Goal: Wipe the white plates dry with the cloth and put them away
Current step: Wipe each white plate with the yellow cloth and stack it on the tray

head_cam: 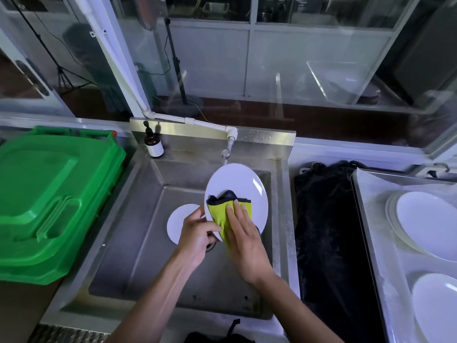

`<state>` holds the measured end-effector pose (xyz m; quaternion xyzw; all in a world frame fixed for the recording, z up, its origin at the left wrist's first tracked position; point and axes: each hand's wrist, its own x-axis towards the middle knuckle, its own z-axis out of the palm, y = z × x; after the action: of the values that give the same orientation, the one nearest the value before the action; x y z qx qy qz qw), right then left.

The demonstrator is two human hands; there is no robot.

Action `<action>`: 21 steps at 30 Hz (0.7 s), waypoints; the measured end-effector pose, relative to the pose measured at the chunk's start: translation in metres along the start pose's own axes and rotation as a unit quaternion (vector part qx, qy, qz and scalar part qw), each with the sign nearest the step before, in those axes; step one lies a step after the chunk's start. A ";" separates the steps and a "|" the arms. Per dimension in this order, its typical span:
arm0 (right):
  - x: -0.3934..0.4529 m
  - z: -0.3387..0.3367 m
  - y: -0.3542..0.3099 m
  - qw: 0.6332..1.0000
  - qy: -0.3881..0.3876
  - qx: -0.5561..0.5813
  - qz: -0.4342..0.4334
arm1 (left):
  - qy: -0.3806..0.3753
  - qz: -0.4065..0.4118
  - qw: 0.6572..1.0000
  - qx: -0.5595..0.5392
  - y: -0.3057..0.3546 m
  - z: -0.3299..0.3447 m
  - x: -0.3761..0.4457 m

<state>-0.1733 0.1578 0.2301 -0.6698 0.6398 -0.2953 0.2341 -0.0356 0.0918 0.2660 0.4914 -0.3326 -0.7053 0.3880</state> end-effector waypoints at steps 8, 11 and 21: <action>0.010 -0.005 0.036 0.992 -0.013 -0.083 0.093 | 0.001 -0.021 1.000 0.019 -0.010 -0.011 0.001; 0.024 -0.015 0.041 0.988 -0.006 -0.098 0.120 | -0.015 -0.034 0.999 0.034 -0.011 -0.012 0.000; 0.041 -0.024 0.030 0.993 0.002 -0.110 0.048 | -0.080 -0.051 0.993 0.076 -0.005 -0.017 -0.005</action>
<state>-0.2108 0.1163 0.2305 -0.6595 0.7001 -0.2133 0.1715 -0.0198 0.0970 0.2588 0.4775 -0.3900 -0.7338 0.2854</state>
